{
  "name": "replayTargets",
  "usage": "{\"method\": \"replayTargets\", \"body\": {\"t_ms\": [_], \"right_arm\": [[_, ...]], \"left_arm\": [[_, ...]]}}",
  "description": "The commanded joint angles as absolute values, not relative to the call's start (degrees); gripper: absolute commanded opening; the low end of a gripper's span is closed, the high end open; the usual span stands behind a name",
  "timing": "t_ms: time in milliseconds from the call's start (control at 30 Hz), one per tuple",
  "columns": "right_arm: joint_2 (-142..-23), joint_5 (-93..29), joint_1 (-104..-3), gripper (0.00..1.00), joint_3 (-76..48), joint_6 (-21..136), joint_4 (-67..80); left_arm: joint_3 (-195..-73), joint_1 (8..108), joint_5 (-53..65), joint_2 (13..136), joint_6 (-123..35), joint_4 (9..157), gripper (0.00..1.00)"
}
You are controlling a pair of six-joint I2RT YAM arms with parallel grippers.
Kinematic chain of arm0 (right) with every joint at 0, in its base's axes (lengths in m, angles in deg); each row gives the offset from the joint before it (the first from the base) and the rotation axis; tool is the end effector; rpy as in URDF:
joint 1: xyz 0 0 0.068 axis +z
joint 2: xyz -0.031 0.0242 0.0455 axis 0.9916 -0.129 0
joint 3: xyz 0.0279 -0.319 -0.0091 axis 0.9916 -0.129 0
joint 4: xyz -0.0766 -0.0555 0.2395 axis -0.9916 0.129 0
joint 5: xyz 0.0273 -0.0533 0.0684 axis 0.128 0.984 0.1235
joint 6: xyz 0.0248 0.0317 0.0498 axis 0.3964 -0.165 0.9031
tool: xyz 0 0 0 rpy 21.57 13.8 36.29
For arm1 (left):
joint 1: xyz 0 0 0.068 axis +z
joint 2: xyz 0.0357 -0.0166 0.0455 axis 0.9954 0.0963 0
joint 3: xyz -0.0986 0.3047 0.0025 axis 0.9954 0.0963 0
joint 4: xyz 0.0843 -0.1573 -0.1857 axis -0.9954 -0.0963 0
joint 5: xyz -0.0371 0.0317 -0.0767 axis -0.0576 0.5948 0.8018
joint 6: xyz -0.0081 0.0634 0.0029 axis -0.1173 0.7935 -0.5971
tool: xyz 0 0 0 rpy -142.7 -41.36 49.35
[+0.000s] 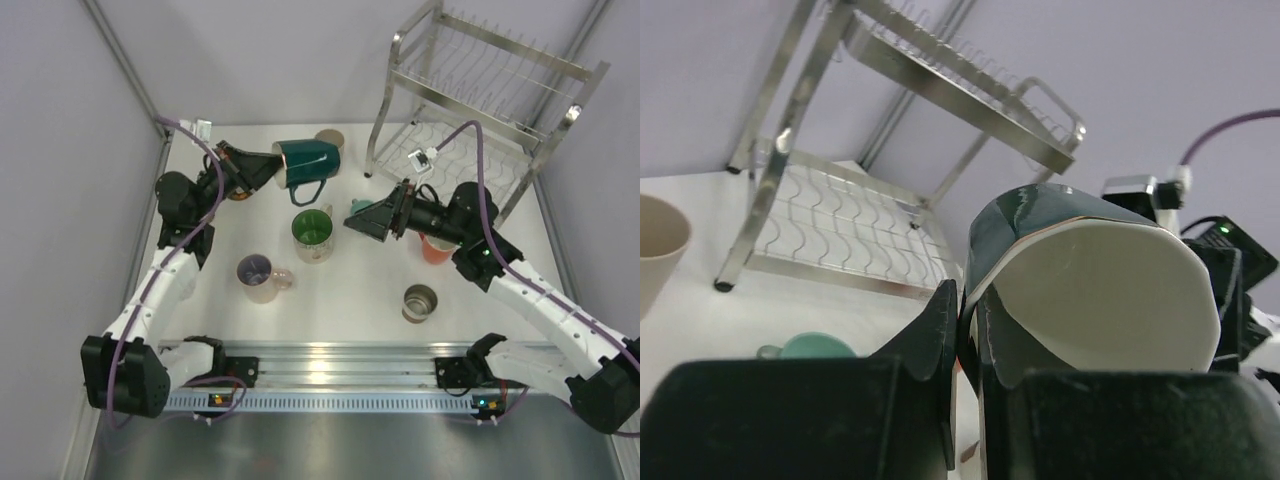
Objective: Load the cups into the dish rack
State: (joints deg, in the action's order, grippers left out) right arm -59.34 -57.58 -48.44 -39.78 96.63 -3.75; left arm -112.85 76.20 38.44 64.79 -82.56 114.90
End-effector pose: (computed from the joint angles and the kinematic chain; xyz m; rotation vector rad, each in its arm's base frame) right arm 0.1627 0.1430 0.4075 -0.3380 1.7351 1.5072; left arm 0.2351 -0.0668 0.4335 0.1759 1.4201 -1.2825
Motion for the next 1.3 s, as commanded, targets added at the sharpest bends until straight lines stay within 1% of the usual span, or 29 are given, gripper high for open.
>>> {"method": "replayTargets", "body": {"t_ms": [0,100,233,367,433,667,800,1100,1267], "right_arm": [[-61.25,-58.76,-45.68,0.87,-37.31,98.72,-14.1],[-62.83,-58.32,-44.01,0.87,-37.57,99.78,-17.89],[-63.89,-57.18,-42.16,0.86,-38.88,102.32,-27.1],[-65.12,-55.86,-40.05,0.82,-39.68,104.44,-33.97],[-65.56,-54.45,-39.35,0.8,-38.8,104.18,-34.07],[-69.6,-51.2,-35.84,0.71,-36.87,103.56,-35.21],[-71.62,-50.06,-34.86,0.67,-37.13,105.22,-40.04],[-75.49,-48.21,-34.34,0.57,-35.64,109.79,-46.73],[-77.77,-48.03,-33.81,0.53,-35.46,111.47,-49.54]], "left_arm": [[-110.66,75.16,39.53,59.66,-90.98,135.17,0.0],[-108.55,74.72,38.48,58.78,-95.82,141.23,0.0],[-106.26,73.14,35.67,58.86,-98.65,146.08,0.0],[-105.55,71.2,35.05,60.88,-100.14,149.43,0.0],[-105.03,70.41,34.43,61.24,-100.41,150.31,0.0],[-103.71,69.01,30.74,61.5,-98.92,150.67,0.0],[-103.36,68.57,29.42,62.38,-98.04,150.23,0.0],[-102.83,67.86,29.77,63.35,-94.87,150.32,0.0],[-102.65,67.51,29.77,63.79,-94.17,150.4,0.0]]}}
